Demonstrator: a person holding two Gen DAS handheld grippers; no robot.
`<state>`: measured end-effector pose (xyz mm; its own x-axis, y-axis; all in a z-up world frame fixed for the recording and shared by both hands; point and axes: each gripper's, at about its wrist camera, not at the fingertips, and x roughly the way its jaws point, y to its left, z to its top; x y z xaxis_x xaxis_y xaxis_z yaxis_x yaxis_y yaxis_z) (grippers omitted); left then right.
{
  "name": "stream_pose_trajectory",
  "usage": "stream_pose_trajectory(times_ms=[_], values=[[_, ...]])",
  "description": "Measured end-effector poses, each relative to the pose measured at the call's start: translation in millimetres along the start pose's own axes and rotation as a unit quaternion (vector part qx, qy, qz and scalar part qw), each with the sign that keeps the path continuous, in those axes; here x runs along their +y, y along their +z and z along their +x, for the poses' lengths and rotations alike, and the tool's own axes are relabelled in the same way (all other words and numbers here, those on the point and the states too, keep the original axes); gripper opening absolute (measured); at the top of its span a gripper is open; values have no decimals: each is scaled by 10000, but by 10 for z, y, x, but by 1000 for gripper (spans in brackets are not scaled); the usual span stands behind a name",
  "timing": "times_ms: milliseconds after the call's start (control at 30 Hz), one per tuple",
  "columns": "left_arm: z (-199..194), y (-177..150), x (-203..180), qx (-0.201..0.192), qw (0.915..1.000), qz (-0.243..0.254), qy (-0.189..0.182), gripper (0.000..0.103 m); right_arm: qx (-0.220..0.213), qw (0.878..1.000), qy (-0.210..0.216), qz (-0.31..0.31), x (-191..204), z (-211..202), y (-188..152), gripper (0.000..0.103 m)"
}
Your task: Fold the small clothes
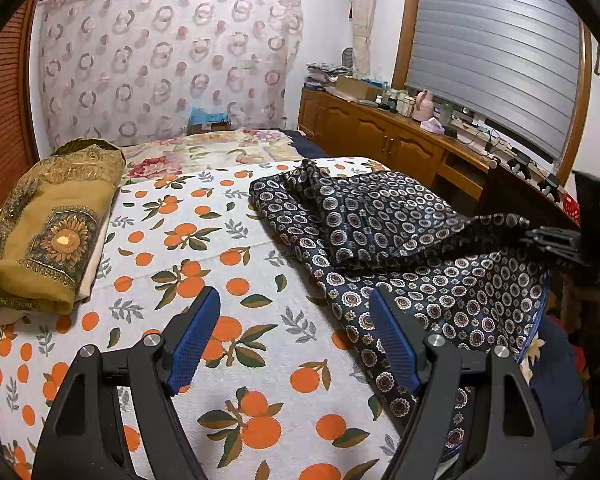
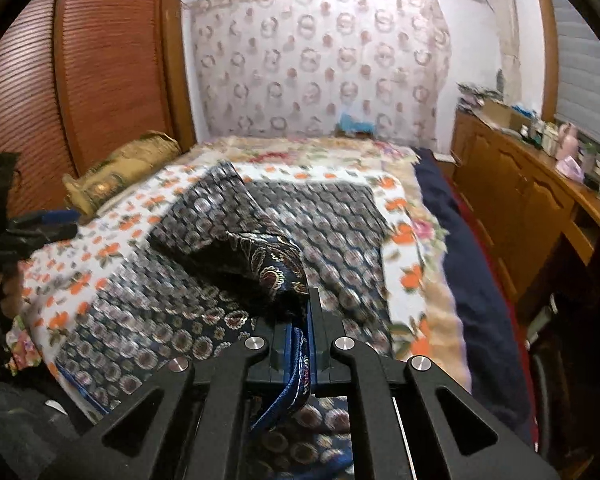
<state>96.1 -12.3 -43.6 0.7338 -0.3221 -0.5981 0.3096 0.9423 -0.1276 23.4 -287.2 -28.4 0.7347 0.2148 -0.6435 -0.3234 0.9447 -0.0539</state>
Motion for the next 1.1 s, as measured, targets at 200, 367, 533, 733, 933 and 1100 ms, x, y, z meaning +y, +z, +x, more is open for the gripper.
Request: stream_pose_trajectory(times_ms=[200, 367, 533, 733, 933, 1100], values=[[-1, -3, -8, 0, 10000, 5, 7, 78, 325, 9994, -127, 52, 8, 158, 25, 18], [8, -9, -3, 3, 10000, -7, 30, 78, 335, 9993, -136, -10, 65, 138, 136, 39], [14, -19, 14, 3, 10000, -29, 48, 78, 92, 9998, -49, -186, 89, 12, 198, 55], [16, -44, 21, -1, 10000, -61, 69, 78, -18, 9984, 2, -570, 354, 99, 429, 56], [20, -47, 48, 4, 9999, -113, 97, 78, 94, 9918, 409, -1206, 802, 423, 671, 56], [25, -64, 34, 29, 9999, -97, 101, 78, 728, 9822, 797, -1540, 1096, 922, 737, 56]])
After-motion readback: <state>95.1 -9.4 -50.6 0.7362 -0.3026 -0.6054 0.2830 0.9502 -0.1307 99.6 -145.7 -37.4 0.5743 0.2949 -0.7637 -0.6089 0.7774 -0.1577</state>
